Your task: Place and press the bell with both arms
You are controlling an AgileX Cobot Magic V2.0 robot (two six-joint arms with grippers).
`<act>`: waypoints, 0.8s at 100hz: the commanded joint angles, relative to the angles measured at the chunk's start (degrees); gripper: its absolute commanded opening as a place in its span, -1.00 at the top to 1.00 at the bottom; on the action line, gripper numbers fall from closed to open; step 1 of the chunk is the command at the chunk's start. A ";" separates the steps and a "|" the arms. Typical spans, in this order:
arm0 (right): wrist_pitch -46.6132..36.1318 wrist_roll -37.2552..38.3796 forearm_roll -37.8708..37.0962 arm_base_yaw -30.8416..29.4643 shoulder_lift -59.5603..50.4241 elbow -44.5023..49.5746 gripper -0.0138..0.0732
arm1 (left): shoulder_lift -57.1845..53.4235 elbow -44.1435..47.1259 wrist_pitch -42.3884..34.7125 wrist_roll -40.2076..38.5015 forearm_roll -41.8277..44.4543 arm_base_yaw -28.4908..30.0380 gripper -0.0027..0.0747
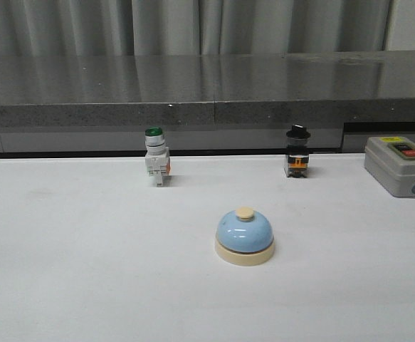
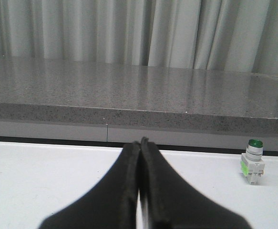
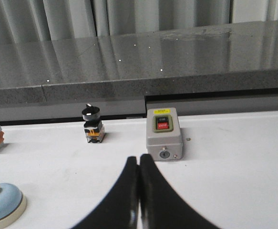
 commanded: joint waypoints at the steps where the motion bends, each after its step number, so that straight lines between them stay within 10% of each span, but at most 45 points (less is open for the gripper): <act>1: -7.00 -0.28 -0.14 -0.45 -0.86 -0.87 0.82 | -1.64 2.43 -5.09 -0.40 -0.47 -0.01 0.98; 80: 33.27 -0.28 1.11 -0.45 33.23 -44.91 0.82 | -1.64 2.43 -5.09 -0.40 -0.47 -0.01 0.98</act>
